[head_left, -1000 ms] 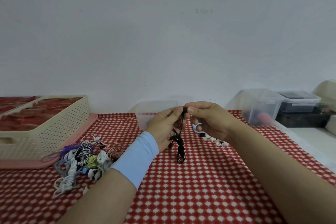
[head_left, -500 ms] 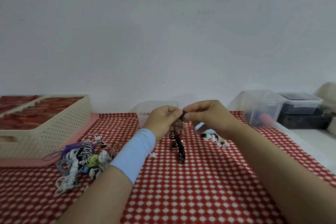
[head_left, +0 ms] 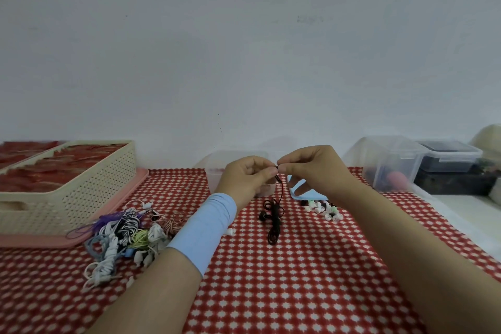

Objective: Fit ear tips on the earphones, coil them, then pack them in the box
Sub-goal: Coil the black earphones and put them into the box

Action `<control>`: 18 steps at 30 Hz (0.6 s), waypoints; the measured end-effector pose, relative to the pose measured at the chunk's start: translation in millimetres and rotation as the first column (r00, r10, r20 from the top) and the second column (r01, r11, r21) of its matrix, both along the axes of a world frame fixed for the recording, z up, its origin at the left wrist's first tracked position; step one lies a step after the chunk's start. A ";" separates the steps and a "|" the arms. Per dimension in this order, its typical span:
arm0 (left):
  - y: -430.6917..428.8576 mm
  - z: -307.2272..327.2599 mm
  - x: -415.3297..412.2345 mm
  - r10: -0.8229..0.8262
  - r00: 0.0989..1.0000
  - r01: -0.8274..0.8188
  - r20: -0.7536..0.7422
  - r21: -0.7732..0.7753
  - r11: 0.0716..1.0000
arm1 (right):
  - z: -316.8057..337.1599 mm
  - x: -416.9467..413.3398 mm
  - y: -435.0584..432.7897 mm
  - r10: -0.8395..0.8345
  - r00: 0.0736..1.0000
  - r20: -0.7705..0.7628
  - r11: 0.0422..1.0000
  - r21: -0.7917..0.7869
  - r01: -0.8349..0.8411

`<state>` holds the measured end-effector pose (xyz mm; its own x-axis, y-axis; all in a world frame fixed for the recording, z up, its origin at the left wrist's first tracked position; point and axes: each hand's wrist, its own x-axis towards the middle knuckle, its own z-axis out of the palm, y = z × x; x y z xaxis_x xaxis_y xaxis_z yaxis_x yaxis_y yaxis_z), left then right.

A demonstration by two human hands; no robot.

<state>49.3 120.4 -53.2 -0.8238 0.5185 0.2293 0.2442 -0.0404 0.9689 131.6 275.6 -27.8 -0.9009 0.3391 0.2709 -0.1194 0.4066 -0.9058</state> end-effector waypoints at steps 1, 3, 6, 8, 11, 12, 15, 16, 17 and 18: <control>0.2 -0.3 -0.3 0.005 1.000 -0.005 -0.011 0.000 1.000 | -0.8 0.0 -0.3 0.003 1.000 0.002 1.000 -0.012 -0.003; -0.9 -0.2 -1.5 0.030 0.997 -0.032 -0.075 -0.020 0.999 | -1.8 0.5 -0.7 0.017 1.000 0.019 0.999 -0.051 -0.016; -2.9 -0.1 -1.9 0.048 0.987 -0.055 -0.152 -0.042 0.998 | -1.1 1.2 2.2 0.035 0.996 0.078 0.999 -0.033 -0.032; -2.7 -0.2 -1.9 0.056 0.981 -0.064 -0.185 -0.041 0.997 | -0.7 1.3 3.0 0.052 0.995 0.090 0.998 -0.031 -0.050; -2.5 1.8 -3.1 0.079 0.970 -0.087 -0.229 -0.023 0.996 | -0.8 1.8 -0.7 0.052 0.997 0.063 0.992 -0.120 -0.045; -2.9 2.6 -3.7 0.089 0.963 -0.100 -0.255 -0.030 0.994 | -0.7 1.9 -2.1 0.055 0.997 0.060 0.988 -0.147 -0.046; -5.0 3.2 -5.9 0.090 0.962 -0.104 -0.258 -0.040 0.994 | 1.1 3.6 -2.8 0.089 0.994 0.066 0.979 -0.189 -0.075; -5.7 3.8 -5.8 0.082 0.966 -0.095 -0.246 -0.040 0.995 | 1.7 3.8 -2.0 0.098 0.993 0.069 0.979 -0.187 -0.084; -6.5 4.4 -6.0 0.074 0.964 -0.090 -0.257 -0.050 0.995 | 2.0 3.8 -1.4 0.098 0.992 0.073 0.981 -0.175 -0.085; -7.0 4.6 -6.9 0.066 0.952 -0.093 -0.299 -0.076 0.993 | 1.9 3.9 -1.4 0.095 0.992 0.078 0.984 -0.160 -0.081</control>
<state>42.5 113.4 -48.6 -0.7656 0.4830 0.4250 0.5189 0.0729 0.8517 135.4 274.2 -25.9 -0.9465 0.2897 0.1424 -0.0686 0.2505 -0.9657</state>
